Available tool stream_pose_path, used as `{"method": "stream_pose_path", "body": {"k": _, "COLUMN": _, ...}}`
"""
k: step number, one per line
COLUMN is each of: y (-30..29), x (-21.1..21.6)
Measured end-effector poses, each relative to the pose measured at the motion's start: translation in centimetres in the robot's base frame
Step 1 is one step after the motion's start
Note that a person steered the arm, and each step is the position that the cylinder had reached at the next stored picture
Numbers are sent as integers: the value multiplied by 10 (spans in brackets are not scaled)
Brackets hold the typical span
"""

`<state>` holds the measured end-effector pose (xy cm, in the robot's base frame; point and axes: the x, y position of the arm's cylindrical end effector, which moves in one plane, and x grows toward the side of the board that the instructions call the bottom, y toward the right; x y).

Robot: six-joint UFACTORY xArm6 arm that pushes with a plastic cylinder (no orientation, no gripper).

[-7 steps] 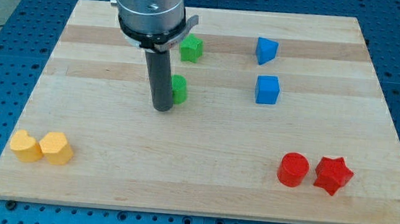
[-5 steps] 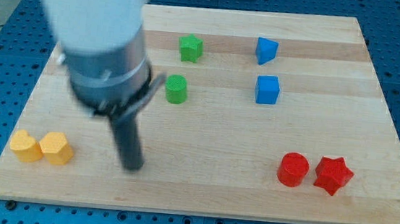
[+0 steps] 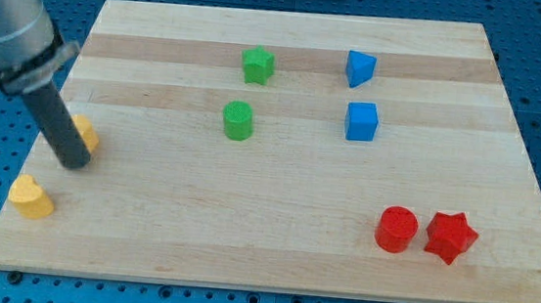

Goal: Push the yellow hexagon parallel left to the green star

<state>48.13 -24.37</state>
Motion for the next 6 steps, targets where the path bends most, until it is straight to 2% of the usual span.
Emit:
{"method": "stream_pose_path", "body": {"k": 1, "y": -6, "x": 7}}
{"method": "stream_pose_path", "body": {"k": 2, "y": -50, "x": 3}}
{"method": "stream_pose_path", "body": {"k": 3, "y": -12, "x": -22}}
{"method": "stream_pose_path", "body": {"k": 4, "y": 18, "x": -72}}
{"method": "stream_pose_path", "body": {"k": 5, "y": 24, "x": -57}}
{"method": "stream_pose_path", "body": {"k": 6, "y": -19, "x": -25}}
